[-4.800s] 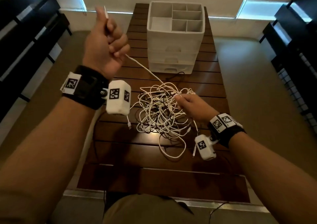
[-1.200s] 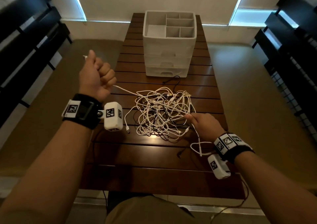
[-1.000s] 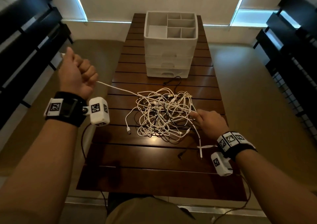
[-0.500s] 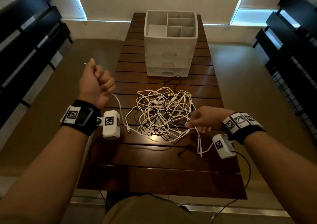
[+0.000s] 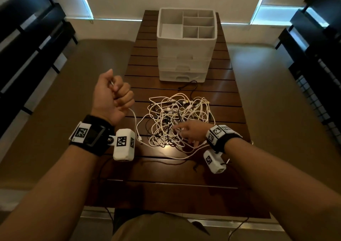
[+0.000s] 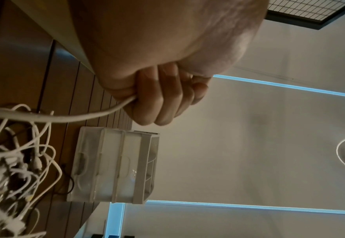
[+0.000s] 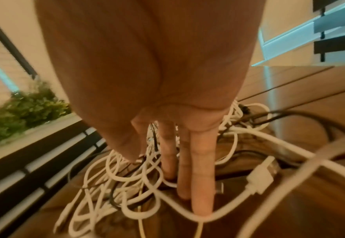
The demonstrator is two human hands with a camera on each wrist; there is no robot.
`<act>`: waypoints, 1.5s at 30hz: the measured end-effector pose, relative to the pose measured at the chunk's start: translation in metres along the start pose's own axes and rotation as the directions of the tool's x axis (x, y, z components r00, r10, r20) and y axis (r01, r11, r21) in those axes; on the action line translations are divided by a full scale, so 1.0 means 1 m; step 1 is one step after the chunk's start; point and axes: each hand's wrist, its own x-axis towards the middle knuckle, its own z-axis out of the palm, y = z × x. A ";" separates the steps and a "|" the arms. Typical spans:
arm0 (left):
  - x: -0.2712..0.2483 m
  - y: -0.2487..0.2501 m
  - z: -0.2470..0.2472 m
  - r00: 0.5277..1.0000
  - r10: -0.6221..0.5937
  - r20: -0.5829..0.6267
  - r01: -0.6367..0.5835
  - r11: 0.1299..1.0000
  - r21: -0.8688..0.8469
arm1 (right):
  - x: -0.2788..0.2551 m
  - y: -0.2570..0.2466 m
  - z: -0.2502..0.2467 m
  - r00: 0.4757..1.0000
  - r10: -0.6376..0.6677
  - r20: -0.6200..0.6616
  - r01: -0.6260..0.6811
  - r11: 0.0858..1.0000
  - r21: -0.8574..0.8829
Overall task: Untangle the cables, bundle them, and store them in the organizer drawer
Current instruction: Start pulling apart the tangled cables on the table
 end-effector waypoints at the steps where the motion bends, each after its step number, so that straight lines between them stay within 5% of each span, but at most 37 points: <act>1: 0.000 0.001 0.001 1.000 -0.003 0.003 0.003 1.000 -0.003 | 0.009 -0.001 -0.002 0.999 0.001 -0.048 0.000 1.000 0.023; 7: 0.000 -0.013 0.002 0.998 -0.058 0.010 0.059 0.998 -0.028 | 0.033 -0.002 -0.011 0.983 -0.001 -0.182 0.030 0.987 0.155; 10: -0.002 -0.016 0.001 0.997 -0.077 0.003 0.077 0.996 -0.040 | 0.022 0.002 -0.017 0.910 0.003 -0.414 0.064 0.987 0.148; 13: -0.005 -0.014 0.003 0.997 -0.078 0.000 0.078 0.996 -0.048 | 0.009 0.020 -0.027 0.835 0.137 -0.532 -0.200 0.978 -0.063; 16: -0.008 -0.012 0.010 0.997 -0.070 0.020 0.070 0.996 -0.045 | -0.001 0.042 -0.024 0.840 0.360 -0.406 -0.475 0.850 -0.228; 21: -0.012 -0.024 0.019 0.992 -0.109 0.057 0.112 0.993 -0.041 | -0.002 0.060 0.000 0.721 0.511 -0.469 -0.557 0.829 0.047; 24: -0.013 -0.033 0.019 0.990 -0.127 0.061 0.129 0.991 -0.032 | 0.002 0.066 0.003 0.664 0.601 -0.445 -0.451 0.797 0.402; 27: -0.011 -0.037 0.018 0.990 -0.133 0.054 0.135 0.991 -0.026 | -0.005 0.061 -0.007 0.738 0.533 -0.413 -0.222 0.770 0.598; 31: -0.008 -0.041 0.019 0.990 -0.134 0.047 0.135 0.991 -0.017 | -0.008 0.045 -0.027 0.748 0.392 -0.535 -0.046 0.835 0.548; 35: -0.007 -0.044 0.021 0.989 -0.137 0.047 0.138 0.990 -0.012 | -0.009 0.039 -0.035 0.797 0.343 -0.497 -0.150 0.910 0.387; 38: -0.008 -0.045 0.021 0.989 -0.136 0.048 0.137 0.990 -0.013 | -0.008 0.039 -0.039 0.728 0.237 -0.644 -0.164 0.971 0.173; 42: -0.008 -0.047 0.021 0.989 -0.148 0.024 0.148 0.989 -0.012 | -0.018 0.011 -0.058 0.643 0.034 -0.765 0.111 0.984 0.137; 45: -0.005 -0.048 0.027 0.988 -0.155 -0.002 0.155 0.988 0.020 | -0.033 -0.022 -0.079 0.611 -0.019 -0.791 0.364 0.894 0.260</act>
